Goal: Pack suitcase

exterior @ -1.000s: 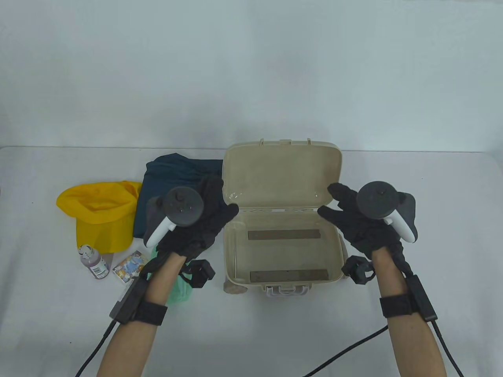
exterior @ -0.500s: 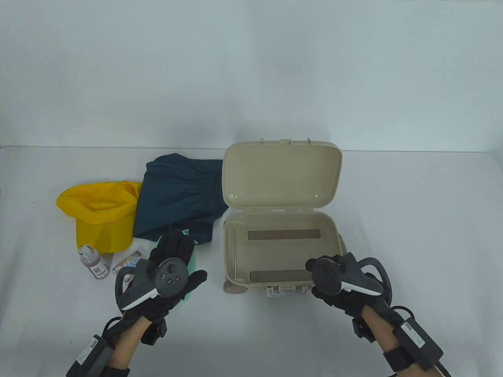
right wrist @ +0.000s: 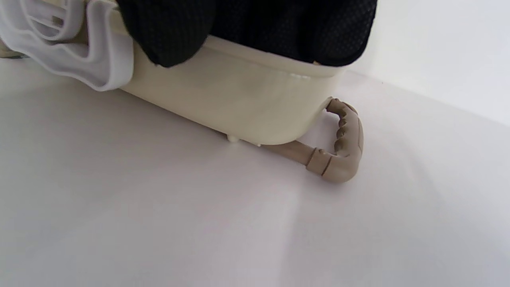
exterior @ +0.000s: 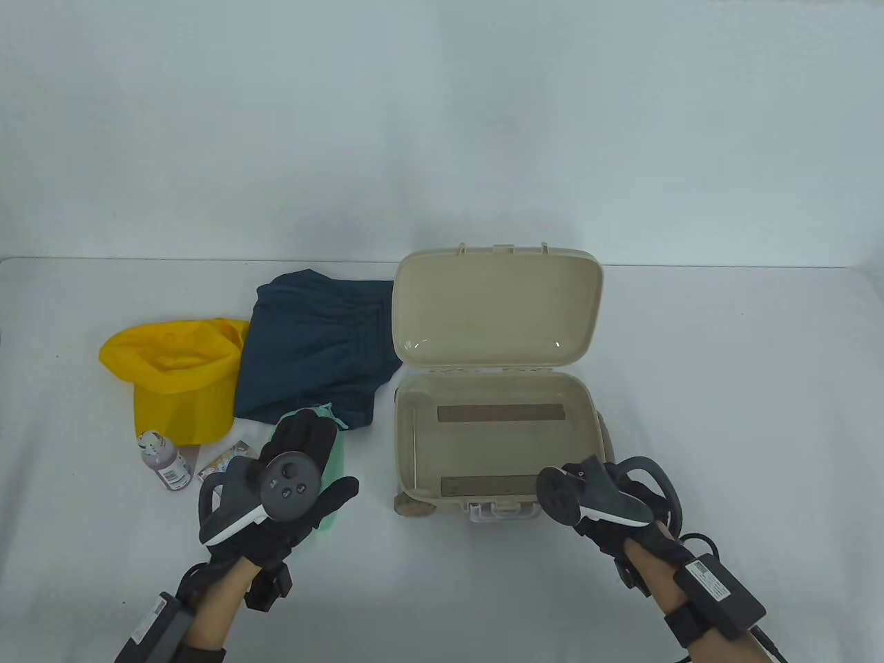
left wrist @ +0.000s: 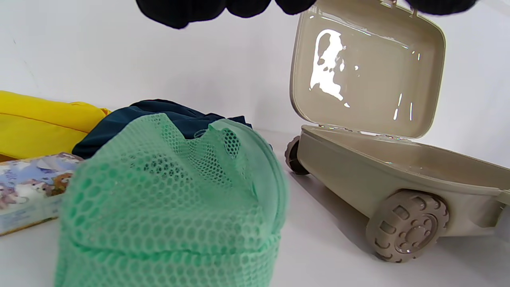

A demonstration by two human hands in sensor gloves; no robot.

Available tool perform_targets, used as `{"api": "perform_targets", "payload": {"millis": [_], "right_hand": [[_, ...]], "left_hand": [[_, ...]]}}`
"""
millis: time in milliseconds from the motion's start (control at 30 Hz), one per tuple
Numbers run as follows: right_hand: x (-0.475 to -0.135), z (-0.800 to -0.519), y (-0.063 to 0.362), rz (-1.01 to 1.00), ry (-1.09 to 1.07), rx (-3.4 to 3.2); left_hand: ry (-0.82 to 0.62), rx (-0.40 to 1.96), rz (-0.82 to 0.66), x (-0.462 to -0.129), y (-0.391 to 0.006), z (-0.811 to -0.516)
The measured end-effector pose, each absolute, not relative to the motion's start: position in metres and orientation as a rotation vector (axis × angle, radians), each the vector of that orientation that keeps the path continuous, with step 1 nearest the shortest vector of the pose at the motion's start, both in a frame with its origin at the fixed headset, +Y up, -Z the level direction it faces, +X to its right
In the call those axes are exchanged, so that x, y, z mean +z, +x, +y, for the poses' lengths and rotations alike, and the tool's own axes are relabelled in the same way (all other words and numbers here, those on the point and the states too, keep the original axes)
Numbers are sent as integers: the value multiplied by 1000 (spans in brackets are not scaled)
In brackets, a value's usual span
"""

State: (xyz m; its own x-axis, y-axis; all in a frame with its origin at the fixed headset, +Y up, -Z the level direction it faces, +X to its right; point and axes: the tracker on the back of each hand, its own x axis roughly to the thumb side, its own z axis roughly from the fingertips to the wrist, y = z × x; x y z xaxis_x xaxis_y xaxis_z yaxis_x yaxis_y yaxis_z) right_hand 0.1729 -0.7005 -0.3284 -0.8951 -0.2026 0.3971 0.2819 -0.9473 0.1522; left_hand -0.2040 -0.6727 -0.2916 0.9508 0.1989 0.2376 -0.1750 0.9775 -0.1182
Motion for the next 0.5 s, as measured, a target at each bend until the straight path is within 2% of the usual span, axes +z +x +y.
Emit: {"api": "perform_targets", "payload": {"millis": [500], "right_hand": [[-350, -697, 231, -446, -232, -2904]], "left_hand": [[-98, 175, -246, -291, -204, -673]]}}
